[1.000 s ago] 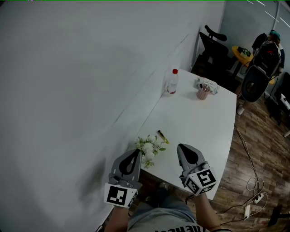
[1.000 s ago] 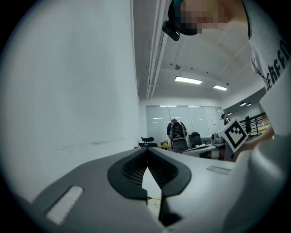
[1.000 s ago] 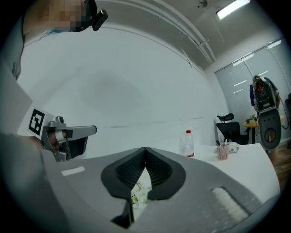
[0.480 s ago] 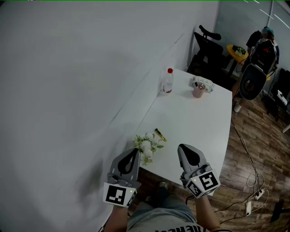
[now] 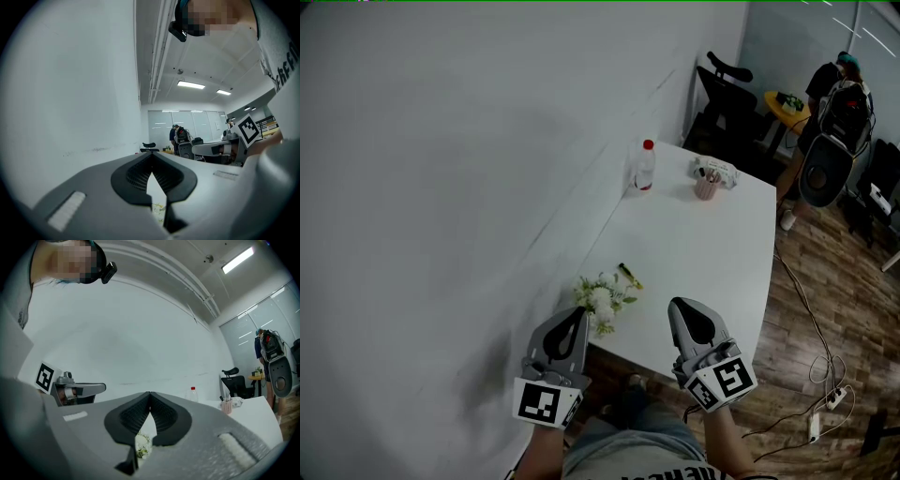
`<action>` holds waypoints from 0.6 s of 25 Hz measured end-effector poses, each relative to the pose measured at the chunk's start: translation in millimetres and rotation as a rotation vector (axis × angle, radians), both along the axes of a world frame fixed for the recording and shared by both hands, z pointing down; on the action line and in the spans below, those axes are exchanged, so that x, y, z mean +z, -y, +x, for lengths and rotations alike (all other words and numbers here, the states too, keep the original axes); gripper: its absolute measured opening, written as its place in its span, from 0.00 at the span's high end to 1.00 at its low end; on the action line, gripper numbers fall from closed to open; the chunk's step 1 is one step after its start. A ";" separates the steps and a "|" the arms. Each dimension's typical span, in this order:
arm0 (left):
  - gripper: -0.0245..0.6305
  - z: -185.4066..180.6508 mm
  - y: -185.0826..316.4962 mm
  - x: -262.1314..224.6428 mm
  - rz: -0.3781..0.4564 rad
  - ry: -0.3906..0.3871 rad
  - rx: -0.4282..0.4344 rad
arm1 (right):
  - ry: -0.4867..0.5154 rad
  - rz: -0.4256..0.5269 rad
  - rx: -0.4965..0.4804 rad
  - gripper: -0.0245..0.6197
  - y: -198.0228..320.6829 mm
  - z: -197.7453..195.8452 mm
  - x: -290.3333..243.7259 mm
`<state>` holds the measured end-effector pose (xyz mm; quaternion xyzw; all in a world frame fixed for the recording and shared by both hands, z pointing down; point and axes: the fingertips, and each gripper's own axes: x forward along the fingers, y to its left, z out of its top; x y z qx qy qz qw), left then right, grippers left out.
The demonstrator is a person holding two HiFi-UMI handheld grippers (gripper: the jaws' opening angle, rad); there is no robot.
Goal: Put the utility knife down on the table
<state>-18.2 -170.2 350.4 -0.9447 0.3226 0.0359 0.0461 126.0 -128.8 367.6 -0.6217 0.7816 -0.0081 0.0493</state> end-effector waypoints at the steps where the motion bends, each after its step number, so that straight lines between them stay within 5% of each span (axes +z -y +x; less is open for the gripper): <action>1: 0.94 -0.8 -1.0 -0.7 0.001 -0.001 0.000 | 0.000 0.001 0.001 0.96 -1.1 -0.7 -1.0; 15: 0.94 -4.2 0.9 2.4 -0.006 -0.002 -0.001 | 0.004 0.018 0.003 0.96 -1.6 -5.5 -6.0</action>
